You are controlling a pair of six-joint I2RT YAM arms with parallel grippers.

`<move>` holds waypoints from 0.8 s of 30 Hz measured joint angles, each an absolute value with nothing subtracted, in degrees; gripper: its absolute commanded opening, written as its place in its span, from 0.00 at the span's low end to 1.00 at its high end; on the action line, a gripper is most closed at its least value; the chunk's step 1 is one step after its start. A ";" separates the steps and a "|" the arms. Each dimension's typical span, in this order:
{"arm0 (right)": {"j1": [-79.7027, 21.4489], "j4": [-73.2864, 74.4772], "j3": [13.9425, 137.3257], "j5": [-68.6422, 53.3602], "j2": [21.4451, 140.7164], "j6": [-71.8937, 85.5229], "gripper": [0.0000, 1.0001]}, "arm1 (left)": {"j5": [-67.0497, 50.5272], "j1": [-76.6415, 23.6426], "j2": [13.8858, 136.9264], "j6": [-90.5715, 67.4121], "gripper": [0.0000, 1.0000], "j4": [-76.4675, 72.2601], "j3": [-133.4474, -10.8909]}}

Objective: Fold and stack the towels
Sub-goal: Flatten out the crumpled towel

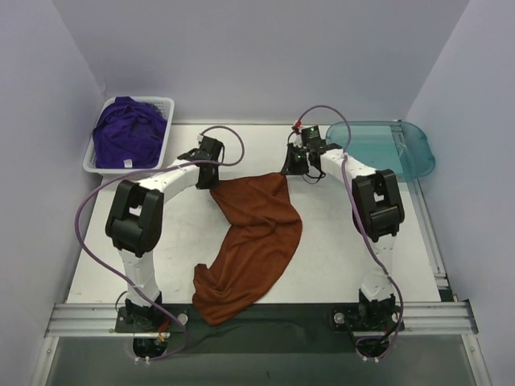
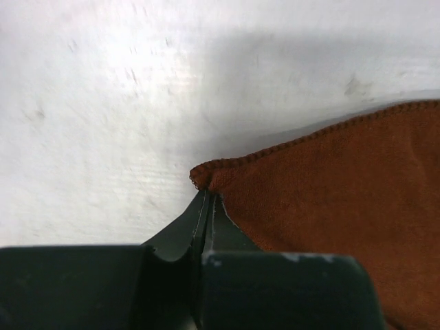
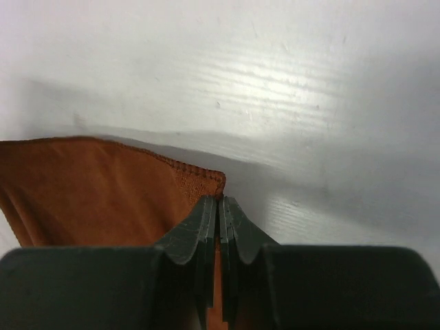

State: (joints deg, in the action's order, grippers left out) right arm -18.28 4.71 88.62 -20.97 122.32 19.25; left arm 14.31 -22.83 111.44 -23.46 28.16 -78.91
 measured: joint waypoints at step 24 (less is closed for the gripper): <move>-16.56 9.54 105.65 -17.93 87.81 17.91 0.00 | 22.83 -29.43 92.88 -4.78 0.00 45.45 -129.60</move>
State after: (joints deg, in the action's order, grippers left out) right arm -16.56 9.54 105.65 -17.93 87.81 17.91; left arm 22.83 -29.43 92.88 -4.78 45.45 -129.60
